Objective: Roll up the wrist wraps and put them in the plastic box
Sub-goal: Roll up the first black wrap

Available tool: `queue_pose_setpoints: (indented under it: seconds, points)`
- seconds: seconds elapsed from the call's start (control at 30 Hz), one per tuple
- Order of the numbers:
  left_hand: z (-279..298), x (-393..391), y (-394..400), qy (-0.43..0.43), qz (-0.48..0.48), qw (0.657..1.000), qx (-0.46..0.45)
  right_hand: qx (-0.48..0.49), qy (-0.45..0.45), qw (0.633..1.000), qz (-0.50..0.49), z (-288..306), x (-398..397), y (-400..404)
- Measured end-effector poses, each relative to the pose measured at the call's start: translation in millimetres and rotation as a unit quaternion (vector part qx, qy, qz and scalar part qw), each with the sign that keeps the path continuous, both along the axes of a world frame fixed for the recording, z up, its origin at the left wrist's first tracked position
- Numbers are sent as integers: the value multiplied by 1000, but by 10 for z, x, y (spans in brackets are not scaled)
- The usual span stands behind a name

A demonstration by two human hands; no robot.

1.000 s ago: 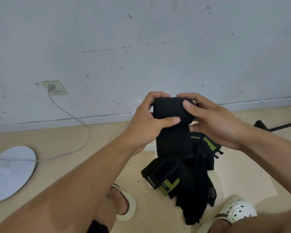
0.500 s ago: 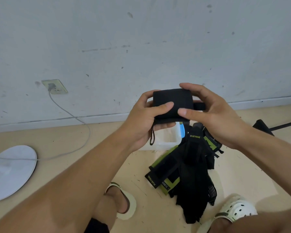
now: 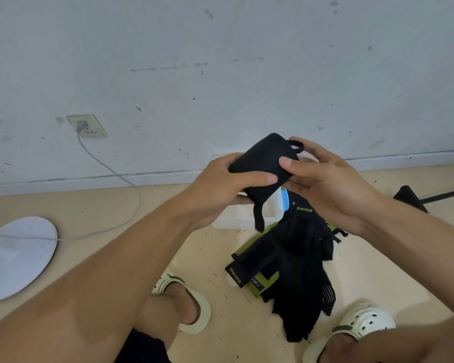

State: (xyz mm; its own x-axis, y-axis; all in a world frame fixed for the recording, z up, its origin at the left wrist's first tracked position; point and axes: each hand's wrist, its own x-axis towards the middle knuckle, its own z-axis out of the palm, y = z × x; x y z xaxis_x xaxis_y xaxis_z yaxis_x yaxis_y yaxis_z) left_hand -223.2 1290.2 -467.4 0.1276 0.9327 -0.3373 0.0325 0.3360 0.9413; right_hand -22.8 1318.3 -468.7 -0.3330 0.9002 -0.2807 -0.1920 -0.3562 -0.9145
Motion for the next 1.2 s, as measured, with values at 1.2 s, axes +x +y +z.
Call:
queue_pose_setpoints:
  seconds: [1.2]
  points:
    - [-1387,-1005,-117,487,-223,831,-147,-238,-378,891,78,-3587,-1834,-74]
